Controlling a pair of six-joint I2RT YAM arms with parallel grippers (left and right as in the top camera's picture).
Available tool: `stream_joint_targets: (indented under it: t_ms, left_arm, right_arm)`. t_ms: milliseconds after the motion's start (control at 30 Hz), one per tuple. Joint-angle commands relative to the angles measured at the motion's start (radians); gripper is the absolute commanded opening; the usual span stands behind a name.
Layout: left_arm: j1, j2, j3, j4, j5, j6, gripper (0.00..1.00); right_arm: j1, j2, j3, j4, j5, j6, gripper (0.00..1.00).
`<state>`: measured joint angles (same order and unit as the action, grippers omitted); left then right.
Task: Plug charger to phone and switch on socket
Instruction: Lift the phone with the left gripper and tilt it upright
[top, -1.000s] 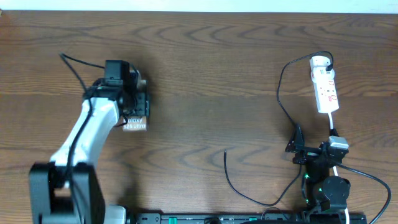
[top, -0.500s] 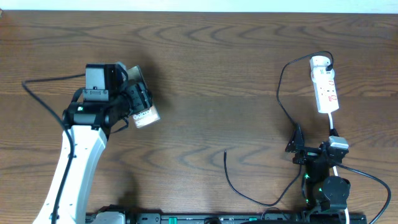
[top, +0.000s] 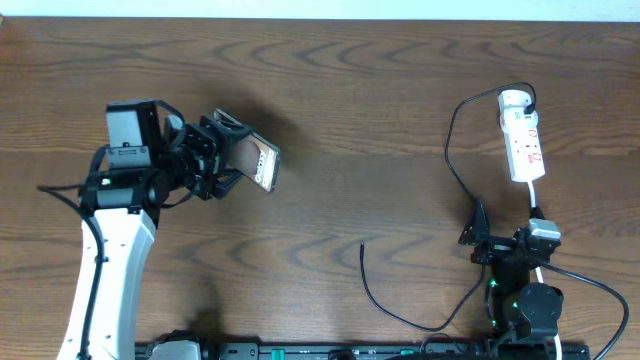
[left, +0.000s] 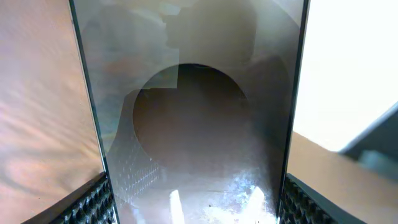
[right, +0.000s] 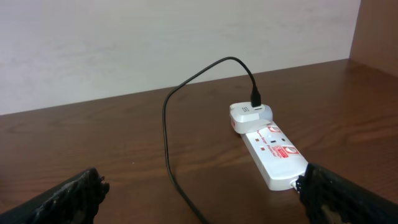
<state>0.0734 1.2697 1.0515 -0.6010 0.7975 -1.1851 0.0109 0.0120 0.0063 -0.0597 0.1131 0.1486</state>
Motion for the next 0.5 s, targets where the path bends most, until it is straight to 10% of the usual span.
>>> stream_joint_targets:
  t_ms: [0, 467]
  left_arm:
    - [0.025, -0.017, 0.035, 0.008, 0.183, -0.266, 0.07]
    - [0.033, -0.017, 0.035, 0.008, 0.276, -0.497, 0.07]
  right_arm:
    - [0.01, -0.006, -0.001, -0.004, 0.008, -0.008, 0.99]
    - [0.01, -0.006, -0.001, -0.004, 0.008, -0.008, 0.99]
